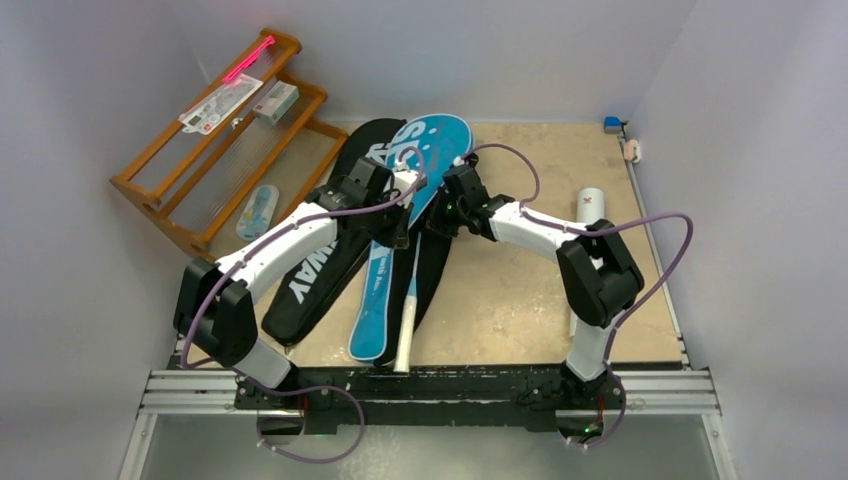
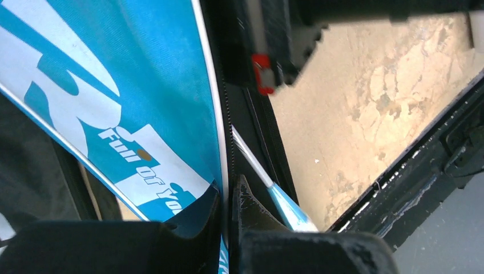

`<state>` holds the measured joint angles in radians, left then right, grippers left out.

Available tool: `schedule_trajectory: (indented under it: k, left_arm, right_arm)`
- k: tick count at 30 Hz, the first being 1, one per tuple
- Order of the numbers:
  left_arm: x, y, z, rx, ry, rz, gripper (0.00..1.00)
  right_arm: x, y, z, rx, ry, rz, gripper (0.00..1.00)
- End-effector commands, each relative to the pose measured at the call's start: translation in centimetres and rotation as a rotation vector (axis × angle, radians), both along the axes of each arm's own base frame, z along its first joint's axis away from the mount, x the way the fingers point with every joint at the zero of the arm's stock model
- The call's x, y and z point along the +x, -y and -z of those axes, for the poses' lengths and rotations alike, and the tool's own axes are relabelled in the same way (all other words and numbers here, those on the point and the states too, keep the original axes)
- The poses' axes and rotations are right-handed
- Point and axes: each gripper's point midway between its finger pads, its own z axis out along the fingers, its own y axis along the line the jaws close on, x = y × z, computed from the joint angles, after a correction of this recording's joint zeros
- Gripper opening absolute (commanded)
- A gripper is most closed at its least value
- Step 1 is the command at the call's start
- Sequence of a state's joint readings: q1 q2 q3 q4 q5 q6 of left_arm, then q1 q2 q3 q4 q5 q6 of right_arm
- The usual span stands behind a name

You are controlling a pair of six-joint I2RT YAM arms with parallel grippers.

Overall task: Pack up the badminton gear
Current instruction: Place the racket in the racket bag.

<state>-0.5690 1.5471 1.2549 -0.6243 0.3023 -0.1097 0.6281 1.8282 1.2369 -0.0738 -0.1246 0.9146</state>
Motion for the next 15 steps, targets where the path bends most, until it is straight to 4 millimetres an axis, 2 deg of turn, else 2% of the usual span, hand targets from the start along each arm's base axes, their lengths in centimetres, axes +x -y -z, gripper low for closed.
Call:
schedule_trajectory:
  k: [1,8,15]
  left_arm:
    - [-1.0,2.4,-2.2,-0.096,0.011,0.112,0.0]
    - [-2.2,3.3,-3.3,-0.165,-0.002,0.177,0.0]
    - [-5.2,5.0,-4.9,-0.306,-0.091,0.325,0.0]
  right_arm:
    - [3.5,-1.9,-5.0,0.143,0.172,-0.033,0.0]
    - [6.4,1.0,-4.7,0.187,0.251,0.112,0.0]
    - [6.7,0.0,-4.5,0.281,0.292,0.081,0.0]
